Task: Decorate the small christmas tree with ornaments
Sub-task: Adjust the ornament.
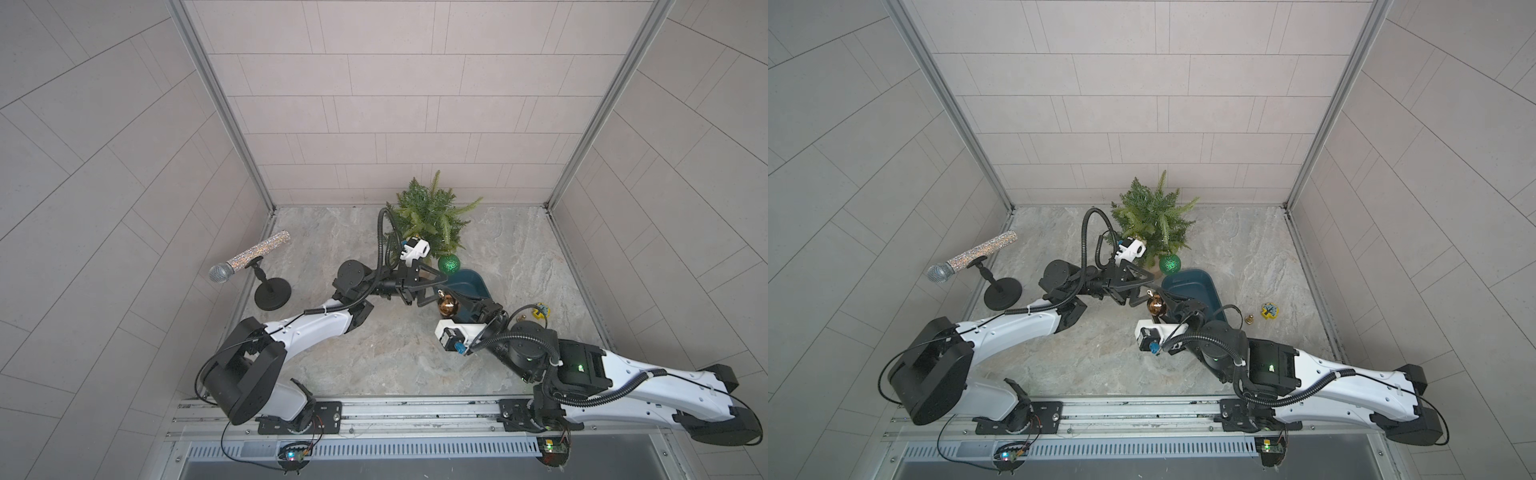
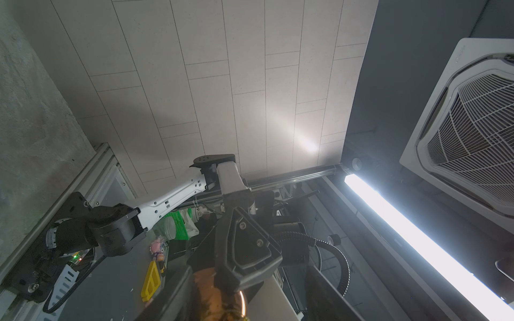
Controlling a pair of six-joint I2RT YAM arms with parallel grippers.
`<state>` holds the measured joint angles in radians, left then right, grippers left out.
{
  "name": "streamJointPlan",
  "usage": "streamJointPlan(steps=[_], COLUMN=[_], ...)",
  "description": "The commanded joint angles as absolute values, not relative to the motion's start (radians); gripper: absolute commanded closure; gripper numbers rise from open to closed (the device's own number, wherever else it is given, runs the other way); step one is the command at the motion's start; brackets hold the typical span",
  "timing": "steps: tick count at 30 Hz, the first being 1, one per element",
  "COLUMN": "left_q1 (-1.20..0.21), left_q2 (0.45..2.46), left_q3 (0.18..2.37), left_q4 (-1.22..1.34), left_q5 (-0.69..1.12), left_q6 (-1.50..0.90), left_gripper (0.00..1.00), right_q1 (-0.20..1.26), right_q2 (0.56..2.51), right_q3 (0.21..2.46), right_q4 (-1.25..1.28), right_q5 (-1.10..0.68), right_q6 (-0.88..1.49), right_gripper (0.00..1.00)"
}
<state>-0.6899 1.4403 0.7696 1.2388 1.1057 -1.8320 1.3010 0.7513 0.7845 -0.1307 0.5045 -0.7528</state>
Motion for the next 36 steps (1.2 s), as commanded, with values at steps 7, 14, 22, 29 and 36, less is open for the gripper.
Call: streamJointPlan(steps=[7, 14, 22, 29, 36], left_q1=[-0.674, -0.647, -0.644, -0.589, -0.510], left_q2=[1.426, 1.397, 1.395, 1.347, 1.173], left_q3=[0.769, 0.776, 0.773, 0.723, 0.714], left_q4=[1.312, 1.312, 1.312, 1.279, 0.896], left_q5=[1.134, 1.140, 1.152, 1.120, 1.062], left_q6=[-1.841, -1.849, -1.837, -1.714, -1.406], left_gripper=[0.67, 0.88, 0.84, 0.60, 0.58], right_q1=[1.301, 1.300, 1.301, 1.259, 1.001], right_q2=[0.698, 0.676, 0.672, 0.633, 0.667], right_q3=[0.764, 0.747, 0.751, 0.863, 0.996], right_q4=[-0.132, -0.142, -0.138, -0.281, -0.454], right_q5=[0.549, 0.544, 0.519, 0.378, -0.083], right_q6=[-0.713, -0.685, -0.644, -0.367, 0.094], right_gripper=[0.46, 0.46, 0.46, 0.45, 0.45])
